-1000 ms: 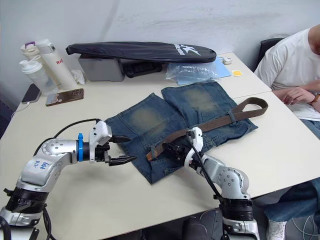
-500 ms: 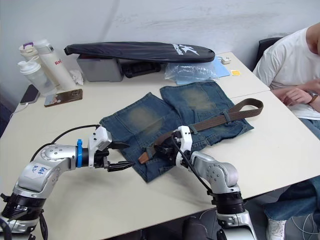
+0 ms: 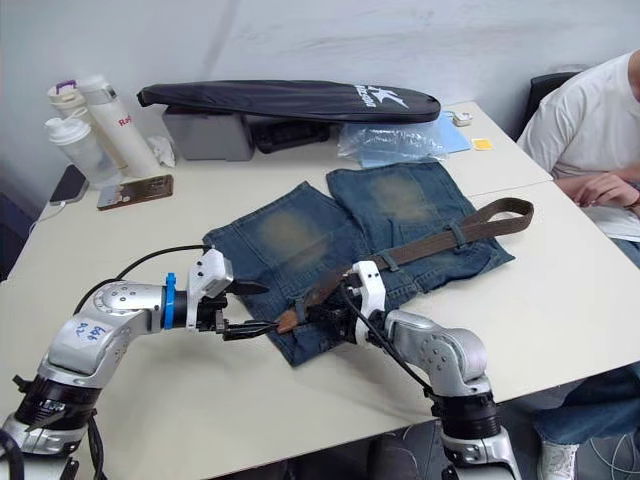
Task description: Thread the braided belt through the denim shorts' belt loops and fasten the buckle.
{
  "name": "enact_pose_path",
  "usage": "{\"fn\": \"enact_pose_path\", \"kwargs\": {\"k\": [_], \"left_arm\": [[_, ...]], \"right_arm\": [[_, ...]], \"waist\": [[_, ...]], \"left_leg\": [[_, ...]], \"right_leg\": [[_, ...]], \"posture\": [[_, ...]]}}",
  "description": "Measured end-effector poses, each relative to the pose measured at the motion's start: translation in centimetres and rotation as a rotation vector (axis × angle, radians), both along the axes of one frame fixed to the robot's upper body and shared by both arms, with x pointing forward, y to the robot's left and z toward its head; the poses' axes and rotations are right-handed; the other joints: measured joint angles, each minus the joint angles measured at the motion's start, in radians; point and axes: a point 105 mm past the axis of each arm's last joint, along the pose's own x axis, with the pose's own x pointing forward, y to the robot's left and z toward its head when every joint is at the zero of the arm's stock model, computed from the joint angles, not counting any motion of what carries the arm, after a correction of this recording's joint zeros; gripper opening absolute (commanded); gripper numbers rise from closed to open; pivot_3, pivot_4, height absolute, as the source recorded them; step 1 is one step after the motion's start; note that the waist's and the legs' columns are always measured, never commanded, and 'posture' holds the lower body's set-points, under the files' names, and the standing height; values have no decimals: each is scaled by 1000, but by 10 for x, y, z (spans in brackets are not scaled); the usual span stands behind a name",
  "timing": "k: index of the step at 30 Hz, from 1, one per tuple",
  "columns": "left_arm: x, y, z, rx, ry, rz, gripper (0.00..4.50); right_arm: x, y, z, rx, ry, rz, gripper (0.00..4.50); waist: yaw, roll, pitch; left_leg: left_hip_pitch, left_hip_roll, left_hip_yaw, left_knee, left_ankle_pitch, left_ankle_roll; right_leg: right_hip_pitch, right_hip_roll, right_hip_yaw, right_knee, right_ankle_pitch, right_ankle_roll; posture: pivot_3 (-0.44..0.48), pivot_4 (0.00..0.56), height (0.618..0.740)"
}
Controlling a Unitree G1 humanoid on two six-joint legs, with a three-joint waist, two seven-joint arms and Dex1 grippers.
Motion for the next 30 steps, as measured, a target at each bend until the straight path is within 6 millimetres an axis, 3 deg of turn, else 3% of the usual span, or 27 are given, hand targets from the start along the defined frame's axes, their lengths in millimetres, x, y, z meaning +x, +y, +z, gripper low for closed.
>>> {"fn": "enact_pose_path", "kwargs": {"k": [4, 9, 12, 14, 17, 18, 19, 21, 27, 30], "left_arm": [[1, -1, 1, 0, -1, -14, 4500], [1, 1, -3, -1, 39, -14, 4500], [1, 2, -1, -21, 83, -6, 4500], [0, 0, 5, -72, 163, 7, 4500], [3, -7, 17, -137, 235, 39, 4500], [3, -9, 19, -135, 254, 45, 4500], [1, -11, 21, -124, 286, 51, 4500], [0, -14, 25, -114, 357, 68, 4500], [9, -16, 41, -186, 461, 122, 4500], [12, -14, 43, -205, 535, 162, 4500]], "right_arm": [[-3, -23, 18, -3, -36, -46, 4334], [-16, -61, 53, -74, -187, -89, 4436], [-30, -84, 60, -279, -289, -36, 4436], [-26, -101, 66, -511, -428, -14, 4436], [-24, -106, 71, -602, -510, 31, 4436], [-23, -106, 71, -618, -523, 47, 3948], [-23, -107, 69, -632, -523, 62, 3809], [-19, -112, 62, -649, -498, 66, 2736], [-5, -112, 49, -633, -460, 31, 76], [4, -108, 46, -632, -455, 6, 76]], "waist": [[10, 0, 2], [34, 1, 5], [44, 0, 8], [45, -2, 11], [45, -4, 17], [45, -5, 18], [46, -5, 19], [47, -5, 19], [48, -5, 20], [48, -5, 20]], "left_leg": [[0, 0, 0, 0, 0, 0], [-2, -1, 1, -1, -2, -3], [-1, -2, 2, -3, -3, -2], [1, -2, 2, -6, -3, -2], [4, 0, 1, -9, -2, -2], [4, 0, 0, -9, -2, -3], [3, 0, 0, -9, -1, -3], [3, 0, 1, -7, 2, -4], [2, 0, 1, -3, 6, -9], [3, 0, 1, -3, 6, -9]], "right_leg": [[0, 0, -2, -3, 3, -1], [0, 0, -5, -7, 6, -1], [3, 0, -5, -16, 7, 0], [10, 1, -7, -25, 10, 6], [16, 2, -10, -29, 12, 9], [16, 2, -10, -29, 13, 10], [16, 2, -10, -29, 13, 11], [17, 2, -10, -27, 13, 12], [16, 1, -10, -26, 13, 12], [15, 1, -10, -26, 13, 12]], "posture": [[0, 150, 622], [0, 150, 622], [0, 150, 622], [0, 150, 622], [0, 150, 622], [0, 150, 622], [0, 150, 622], [0, 150, 622], [0, 150, 622], [0, 150, 622]]}}
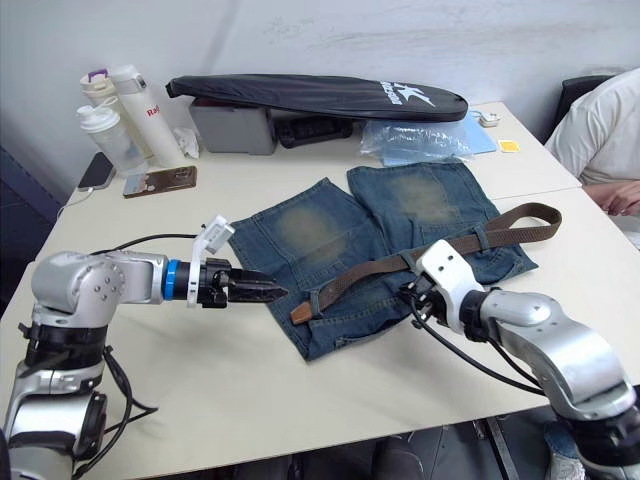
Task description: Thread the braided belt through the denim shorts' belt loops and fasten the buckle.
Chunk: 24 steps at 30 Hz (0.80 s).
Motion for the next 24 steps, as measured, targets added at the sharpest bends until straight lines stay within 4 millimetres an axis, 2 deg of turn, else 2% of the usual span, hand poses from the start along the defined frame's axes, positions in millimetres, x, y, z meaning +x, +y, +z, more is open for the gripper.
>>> {"fn": "enact_pose_path", "kwargs": {"k": [6, 10, 18, 24], "left_arm": [[-4, -3, -8, 10, 88, 2, 4500], [-4, -18, -28, 36, 175, 18, 4500], [1, -27, -47, 85, 228, 54, 4500], [4, -31, -49, 76, 245, 61, 4500]], "right_arm": [[12, -1, -4, -10, -7, -49, 76], [27, 1, -14, -19, -4, -110, 76], [30, 9, -25, 43, 40, -158, 76], [30, 6, -26, 39, 54, -178, 76]], "waist": [[1, 0, 0], [1, 0, 0], [-2, -3, -2], [0, -5, -6]], "left_leg": [[-1, 0, 1, 2, 2, -3], [-2, -1, 4, 2, 6, -13], [-1, 0, 4, 2, 5, -15], [-1, 0, 4, 2, 5, -17]], "right_leg": [[0, -1, 1, 3, 0, 0], [-1, -3, 1, 4, 0, 0], [1, -4, 2, 6, 0, 0], [1, -4, 2, 6, 0, 0]], "posture": [[0, 150, 622], [0, 150, 622], [0, 150, 622], [0, 150, 622]]}}
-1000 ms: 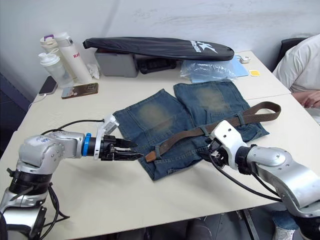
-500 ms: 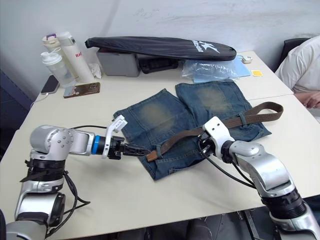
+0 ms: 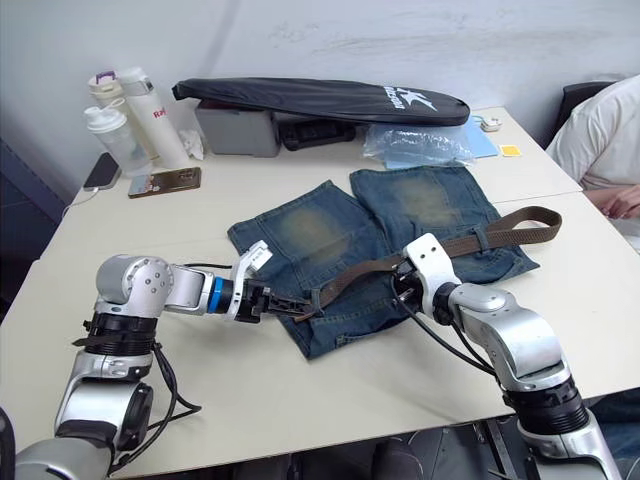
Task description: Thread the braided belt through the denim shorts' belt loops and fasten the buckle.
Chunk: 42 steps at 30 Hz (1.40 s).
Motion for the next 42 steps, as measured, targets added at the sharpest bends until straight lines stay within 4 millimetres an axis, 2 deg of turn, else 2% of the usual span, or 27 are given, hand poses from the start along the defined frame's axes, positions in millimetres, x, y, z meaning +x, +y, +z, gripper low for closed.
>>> {"fn": "enact_pose_path", "kwargs": {"k": [3, 5, 6, 13, 16, 20, 23, 27, 32, 35, 37, 39, 42], "left_arm": [[-2, -6, -1, -29, 28, -22, 3893], [-5, -8, -3, -27, 39, -39, 2907], [-5, -8, -4, -25, 42, -39, 2707], [-6, -4, -17, -36, 125, 2, 65], [-6, -4, -14, -67, 135, 2, 65], [-6, 7, -11, -78, 146, 21, 65], [-8, 26, 1, -88, 130, 27, 65], [-20, 60, 24, -75, 91, 25, 65], [-46, 87, 37, -26, 75, -17, 65], [-49, 109, 47, 21, 40, 32, 65], [-49, 128, 46, 61, 32, 90, 65], [-56, 153, 38, 102, 62, 156, 65], [-65, 177, 26, 118, 97, 213, 65]], "right_arm": [[-1, -2, 0, 2, 3, -17, 0], [-1, -3, 1, 0, -2, -23, 0], [-1, -3, 1, -1, -2, -24, 0], [-1, -4, 4, -6, -3, -35, 0], [-1, -5, 4, -10, -2, -38, 0], [-2, -5, 3, -15, 0, -35, 0], [-2, -4, 3, -14, 3, -29, 0], [-6, -13, 0, -37, 24, -25, 0], [-8, -20, -1, -56, 35, -26, 0], [-10, -24, -1, -65, 46, -20, 0], [-11, -24, -2, -64, 54, -11, 0], [-14, -25, -4, -64, 70, -1, 0], [-14, -26, -4, -71, 79, 13, 0]], "waist": [[0, 0, -1], [0, 0, -1], [0, 0, -1], [1, 0, -1], [0, 0, -1], [-1, 0, -1], [-2, 0, -1], [-2, 2, -2], [1, 3, -2], [2, 5, -1], [0, 5, -2], [-3, 5, -2], [-2, 5, -2]], "left_leg": [[0, -1, 1, 0, 0, -4], [0, -1, 2, 0, 0, -6], [0, -1, 2, 0, 0, -6], [0, -1, 2, 0, 0, -6], [0, -1, 3, 0, 0, -6], [0, -1, 2, -1, 0, -6], [0, -1, 2, -1, 0, -7], [1, -1, 1, -2, -2, -13], [1, -1, 1, -2, -6, -20], [2, -2, 1, -3, -7, -18], [2, -2, 2, -4, -8, -17], [-1, -1, 4, -4, -8, -16], [1, 0, 3, -3, -9, -16]], "right_leg": [[0, -3, -1, 1, 0, 0], [0, -3, -2, 1, 0, 0], [0, -3, -2, 1, 0, 0], [0, -4, -5, 1, 0, 0], [0, -6, -7, 1, 0, 1], [0, -6, -7, 1, 0, 1], [-1, -6, -8, 1, 0, 1], [0, -6, -8, 0, 0, 0], [-1, -10, -15, -3, -1, -1], [0, -11, -18, -6, -2, -3], [0, -11, -17, -5, -2, -3], [0, -11, -17, 0, -2, -3], [-4, -11, -19, 0, -4, -7]], "posture": [[0, 150, 622], [0, 150, 622], [0, 150, 622], [0, 150, 622], [0, 150, 622], [0, 150, 622], [0, 150, 622], [0, 150, 622], [0, 150, 622], [0, 150, 622], [0, 150, 622], [0, 150, 622], [0, 150, 622]]}}
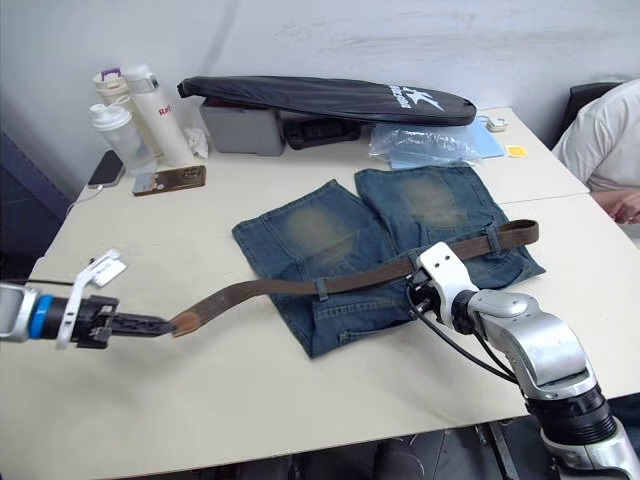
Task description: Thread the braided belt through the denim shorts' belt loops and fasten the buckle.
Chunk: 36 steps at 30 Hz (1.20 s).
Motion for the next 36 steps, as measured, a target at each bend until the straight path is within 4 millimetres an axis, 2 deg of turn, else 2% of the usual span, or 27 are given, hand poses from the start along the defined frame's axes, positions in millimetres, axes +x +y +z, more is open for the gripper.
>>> {"fn": "enact_pose_path", "kwargs": {"k": [6, 9, 12, 14, 21, 24, 31, 36], "left_arm": [[-21, 60, -22, 53, 42, 185, 65], [-23, 76, -26, 82, 45, 246, 65], [-16, 91, -24, 125, 15, 321, 65], [-11, 95, -23, 145, -3, 341, 65], [-1, 84, -30, 189, -46, 271, 65], [11, 72, -28, 155, -102, 236, 1048], [52, 34, 4, 14, -285, 189, 4368], [68, 29, 17, 46, -347, 203, 4455]], "right_arm": [[1, -2, 0, -8, 12, 23, 0], [1, -2, -1, -12, 13, 28, 0], [2, -1, -1, -12, 15, 33, 0], [2, 0, -1, -11, 16, 40, 0], [2, 1, -1, -11, 18, 46, 0], [2, 0, -1, -10, 20, 40, 0], [2, 1, 0, -8, 17, 45, 0], [0, 2, 2, -10, 13, 55, 0]], "waist": [[4, -2, -2], [4, -5, -3], [3, -6, -3], [1, -5, -4], [1, -7, -6], [5, -4, -7], [0, -6, -8], [2, -6, -7]], "left_leg": [[-2, 1, 0, -3, -1, 3], [-2, 1, 0, -3, -3, 5], [-2, 1, 0, -3, -3, 6], [-1, 1, 1, -4, -3, 6], [-2, 1, 4, -4, -2, 3], [-2, 1, 4, -2, -2, 3], [-2, 1, 6, 1, -1, 3], [-3, 1, 6, 0, -1, 3]], "right_leg": [[-7, 0, -2, 1, -1, -2], [-7, 0, -2, 1, -1, -1], [-7, 0, -2, 1, -1, -1], [-7, 0, -2, 2, -1, -1], [-12, -1, -3, 11, -1, -1], [-12, -1, -2, 10, -1, -1], [-6, -1, -2, 13, 0, 1], [-8, -1, -3, 13, 0, 1]], "posture": [[0, 150, 622], [0, 150, 622], [0, 150, 622], [0, 150, 622], [0, 150, 622], [0, 150, 622], [0, 150, 622], [0, 150, 622]]}}
